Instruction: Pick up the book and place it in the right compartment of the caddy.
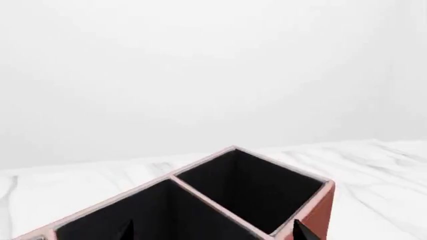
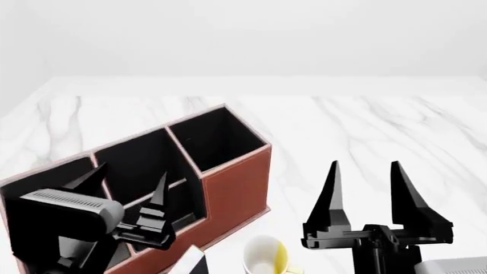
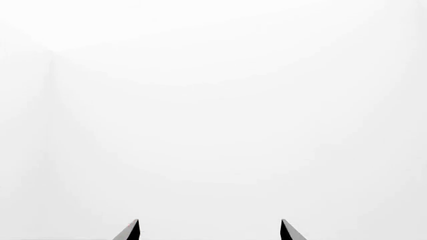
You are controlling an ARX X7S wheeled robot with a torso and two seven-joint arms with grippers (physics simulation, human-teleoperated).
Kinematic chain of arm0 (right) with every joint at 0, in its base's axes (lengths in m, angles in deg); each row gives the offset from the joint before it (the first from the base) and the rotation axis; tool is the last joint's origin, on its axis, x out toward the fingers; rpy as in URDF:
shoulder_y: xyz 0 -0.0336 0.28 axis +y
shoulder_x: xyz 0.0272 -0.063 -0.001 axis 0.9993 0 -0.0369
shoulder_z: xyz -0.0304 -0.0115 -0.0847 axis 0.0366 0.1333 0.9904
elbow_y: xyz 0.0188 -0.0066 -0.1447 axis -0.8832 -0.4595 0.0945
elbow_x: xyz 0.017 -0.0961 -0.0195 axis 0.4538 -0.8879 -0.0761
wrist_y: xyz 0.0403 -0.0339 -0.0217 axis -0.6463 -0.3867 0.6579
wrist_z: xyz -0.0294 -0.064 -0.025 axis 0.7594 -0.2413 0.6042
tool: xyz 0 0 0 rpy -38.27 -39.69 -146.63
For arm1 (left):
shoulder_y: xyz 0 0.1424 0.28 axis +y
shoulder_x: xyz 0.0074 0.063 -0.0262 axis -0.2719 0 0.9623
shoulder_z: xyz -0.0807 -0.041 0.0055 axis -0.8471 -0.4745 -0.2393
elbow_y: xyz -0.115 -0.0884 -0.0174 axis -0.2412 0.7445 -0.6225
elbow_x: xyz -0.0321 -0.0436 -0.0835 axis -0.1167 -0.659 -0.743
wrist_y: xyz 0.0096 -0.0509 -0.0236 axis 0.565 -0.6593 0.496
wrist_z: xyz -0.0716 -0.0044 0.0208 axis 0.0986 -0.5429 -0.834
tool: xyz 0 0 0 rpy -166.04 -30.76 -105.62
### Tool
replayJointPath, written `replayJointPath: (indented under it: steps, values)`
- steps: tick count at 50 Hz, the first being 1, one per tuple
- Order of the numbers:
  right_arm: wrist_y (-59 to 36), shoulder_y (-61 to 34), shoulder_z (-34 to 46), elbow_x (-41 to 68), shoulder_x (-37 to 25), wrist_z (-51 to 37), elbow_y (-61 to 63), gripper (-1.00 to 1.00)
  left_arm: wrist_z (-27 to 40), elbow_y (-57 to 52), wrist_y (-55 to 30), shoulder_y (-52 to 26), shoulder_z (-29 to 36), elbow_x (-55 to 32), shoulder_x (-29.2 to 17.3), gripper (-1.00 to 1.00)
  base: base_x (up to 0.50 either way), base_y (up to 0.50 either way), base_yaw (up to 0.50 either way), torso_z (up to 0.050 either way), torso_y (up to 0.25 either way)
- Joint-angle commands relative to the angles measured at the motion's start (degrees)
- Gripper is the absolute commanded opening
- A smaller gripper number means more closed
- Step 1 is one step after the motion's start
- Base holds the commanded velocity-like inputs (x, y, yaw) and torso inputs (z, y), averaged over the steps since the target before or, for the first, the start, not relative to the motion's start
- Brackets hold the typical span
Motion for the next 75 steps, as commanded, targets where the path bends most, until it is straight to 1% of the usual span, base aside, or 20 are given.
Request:
replayJointPath:
  steps: [1,2,4,6,13,21,24,26,27,28,30,33,41,56,75]
  values:
    - [0.48,0.23,-0.31,-1.04,0.40,0.83,-0.19,1.00,12.54,-3.71,-0.92,-3.33,-1.49,-26.13,-11.51,1.00,0.00,0.00,0.00,0.000,0.000]
    - [0.49,0.22,-0.28,-1.03,0.37,0.78,-0.20,1.00,12.73,-3.69,-0.68,-3.40,-1.26,-26.23,-11.72,1.00,0.00,0.00,0.00,0.000,0.000]
    - [0.40,0.17,-0.25,-0.88,0.27,0.70,-0.28,1.00,14.28,-3.74,-0.42,-4.95,-0.25,-29.17,-12.80,1.00,0.00,0.00,0.00,0.000,0.000]
    - [0.48,0.18,-0.18,-0.88,0.19,0.64,-0.31,1.00,14.53,-3.71,0.00,-5.04,0.15,-29.23,-13.14,1.00,0.00,0.00,0.00,0.000,0.000]
    - [0.52,0.19,0.18,-0.82,-0.05,0.46,-0.49,1.00,17.01,-3.89,4.39,-6.90,4.52,-32.08,-16.14,1.00,0.00,0.00,0.00,0.000,0.000]
    - [0.48,0.23,0.58,-0.86,-0.36,0.25,-0.46,1.00,17.69,-2.45,3.70,-7.49,8.03,-32.07,-14.10,1.00,0.00,0.00,0.00,0.000,0.000]
    - [0.49,0.24,0.69,-0.79,-0.46,0.15,-0.43,1.00,19.42,-1.38,2.39,-8.84,10.09,-33.06,-13.60,1.00,0.00,0.00,0.00,0.000,0.000]
    - [0.50,0.27,0.75,-0.66,-0.55,0.09,-0.42,1.00,21.99,-0.12,0.90,-11.63,12.14,-35.22,-13.49,1.00,0.00,0.00,0.00,0.000,0.000]
    - [0.50,0.27,0.78,-0.65,-0.58,0.06,-0.42,1.00,22.17,-0.10,0.87,-11.82,12.25,-35.38,-13.47,1.00,0.00,0.00,0.00,0.000,0.000]
    - [0.44,0.32,0.83,-0.52,-0.64,0.04,-0.27,1.00,23.99,0.07,-1.37,-14.06,14.05,-34.69,-13.62,1.00,0.00,0.00,0.00,0.000,0.000]
    - [0.46,0.31,0.89,-0.51,-0.71,-0.03,-0.27,1.00,24.20,0.10,-1.41,-14.28,14.21,-34.82,-13.57,1.00,0.00,0.00,0.00,0.000,0.000]
    - [0.49,0.32,0.92,-0.25,-0.80,-0.13,-0.35,1.00,26.83,1.28,-2.43,-16.09,16.55,-38.44,-13.03,1.00,0.00,0.00,0.00,0.000,0.000]
    - [0.52,0.46,1.31,-0.15,-1.10,-0.30,-0.18,1.00,29.37,2.41,-4.39,-17.54,19.70,-40.28,-12.37,1.00,0.00,0.00,0.00,0.000,0.000]
    - [0.88,0.34,1.80,-0.07,-1.50,-0.64,-0.72,1.00,31.22,4.03,-4.89,-17.49,21.87,-43.33,-12.32,1.00,0.00,0.00,0.00,0.000,0.000]
    - [0.98,0.47,2.45,-0.11,-2.06,-1.20,-0.62,1.00,31.92,5.78,-5.72,-14.99,23.94,-43.39,-12.70,1.00,0.00,0.00,0.00,0.000,0.000]
